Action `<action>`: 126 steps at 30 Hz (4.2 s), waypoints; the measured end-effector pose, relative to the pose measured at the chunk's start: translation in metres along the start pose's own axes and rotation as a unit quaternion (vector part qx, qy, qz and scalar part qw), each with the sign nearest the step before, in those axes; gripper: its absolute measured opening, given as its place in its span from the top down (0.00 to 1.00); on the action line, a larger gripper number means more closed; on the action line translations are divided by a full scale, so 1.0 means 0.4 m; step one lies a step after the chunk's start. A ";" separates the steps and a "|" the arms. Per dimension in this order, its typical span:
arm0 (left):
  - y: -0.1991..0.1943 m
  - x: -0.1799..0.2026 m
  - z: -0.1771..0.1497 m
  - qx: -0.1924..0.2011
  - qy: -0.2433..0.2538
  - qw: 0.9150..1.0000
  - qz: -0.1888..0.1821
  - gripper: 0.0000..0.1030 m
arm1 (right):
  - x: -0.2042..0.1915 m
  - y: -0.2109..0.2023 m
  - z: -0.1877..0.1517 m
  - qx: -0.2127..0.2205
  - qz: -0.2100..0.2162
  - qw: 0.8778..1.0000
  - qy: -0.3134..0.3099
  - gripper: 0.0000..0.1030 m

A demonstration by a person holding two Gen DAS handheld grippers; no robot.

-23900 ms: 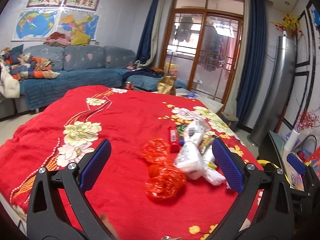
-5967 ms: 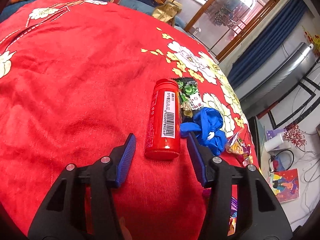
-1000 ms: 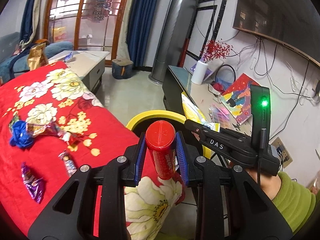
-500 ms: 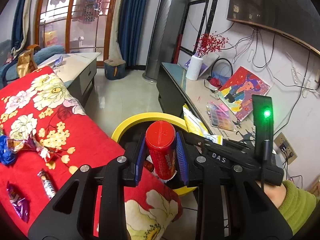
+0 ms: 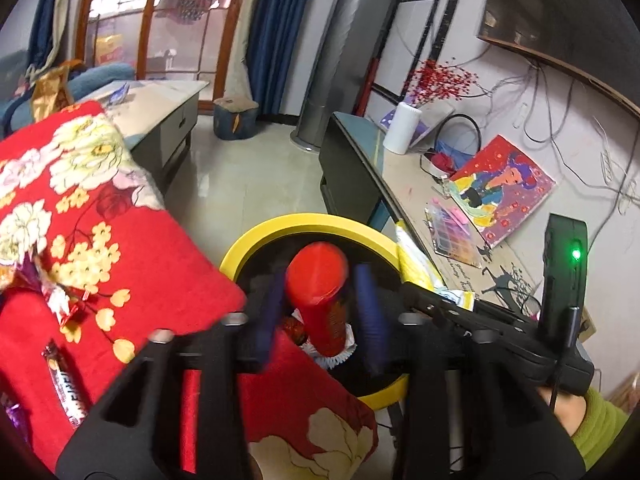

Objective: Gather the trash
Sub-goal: 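Open both tools over the yellow bin to drop the can and bag, then move both tools back over the wrappers on the bed, then grasp the blue wrapper with the left tool while the right tool grasps the chocolate bar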

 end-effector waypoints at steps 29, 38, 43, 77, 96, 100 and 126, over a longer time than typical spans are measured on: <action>-0.183 -0.223 0.040 0.057 -0.098 0.991 0.072 0.12 | -0.203 -0.037 0.023 0.026 0.029 0.996 -0.083 0.40; -0.235 -0.293 0.041 0.077 -0.118 0.986 0.092 0.12 | -0.305 -0.030 0.003 0.018 0.053 0.991 -0.118 0.38; -0.256 -0.336 0.035 0.083 -0.133 0.982 0.102 0.12 | -0.356 -0.024 -0.014 0.011 0.066 0.988 -0.136 0.38; -0.320 -0.702 -0.058 0.076 -0.244 0.948 0.188 0.13 | -0.635 0.125 -0.181 -0.087 0.136 0.962 -0.220 0.38; -0.177 -0.846 -0.120 -0.008 -0.330 0.930 0.161 0.40 | -0.635 0.236 -0.251 -0.147 0.135 0.957 -0.210 0.65; -0.146 -0.853 -0.128 -0.021 -0.343 0.926 0.159 0.45 | -0.634 0.230 -0.260 -0.150 0.140 0.956 -0.209 0.72; -0.226 -0.790 -0.136 -0.002 -0.311 0.939 0.145 0.99 | -0.675 0.189 -0.300 -0.167 0.169 0.945 -0.223 0.77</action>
Point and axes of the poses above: each gripper's, at about its wrist camera, not at the fingertips, and y roughly the way its jaws point, x to its right, z to its top, the point moved 9 cm from there along y, roughly the way its jaws point, and after that the axes turned 13 degrees about z, right-handed, at the moved point
